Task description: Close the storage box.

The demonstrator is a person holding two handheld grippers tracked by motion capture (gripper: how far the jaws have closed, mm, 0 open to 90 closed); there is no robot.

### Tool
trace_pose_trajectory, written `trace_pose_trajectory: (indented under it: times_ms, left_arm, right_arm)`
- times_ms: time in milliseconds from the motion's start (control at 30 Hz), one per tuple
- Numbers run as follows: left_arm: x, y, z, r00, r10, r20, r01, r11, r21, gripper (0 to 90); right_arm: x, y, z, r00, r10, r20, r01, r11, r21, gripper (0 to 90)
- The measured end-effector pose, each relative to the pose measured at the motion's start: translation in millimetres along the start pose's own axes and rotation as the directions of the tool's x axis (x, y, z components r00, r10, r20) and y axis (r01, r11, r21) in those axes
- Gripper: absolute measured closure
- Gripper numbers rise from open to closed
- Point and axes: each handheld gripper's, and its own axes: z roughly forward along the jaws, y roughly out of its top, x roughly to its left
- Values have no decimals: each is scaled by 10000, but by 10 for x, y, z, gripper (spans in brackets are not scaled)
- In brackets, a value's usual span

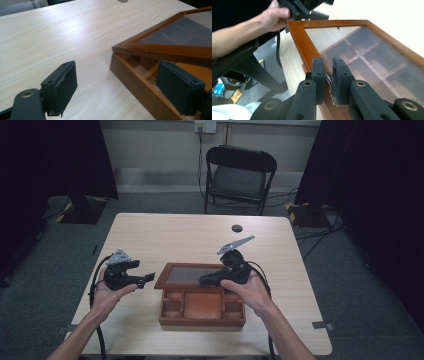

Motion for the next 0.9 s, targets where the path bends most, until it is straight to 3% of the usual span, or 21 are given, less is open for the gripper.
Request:
trace_pose_trajectory:
  times_ms: [233,333,433,533,900]
  left_arm:
    - [14,12,-9,9999,-76,-69,75,9999,-82,171]
    - [6,26,-9,9987,-471,201,474,9988,-143,174]
    - [-14,51,-8,9994,-332,81,333,9994,-120,179]
    - [-1,52,-3,9987,-465,193,467,9988,-124,179]
    - [9,43,12,9991,-413,84,414,9991,-22,178]
  right_arm:
    - [25,-92,22,9997,-237,66,236,9997,97,809]
    - [36,-149,46,9996,-287,50,286,9993,247,808]
    - [47,-207,86,9994,-334,37,332,9986,407,808]
    - [68,-282,127,9982,-582,113,578,9977,341,808]
    - [49,-481,289,9986,-517,-57,520,9956,779,809]
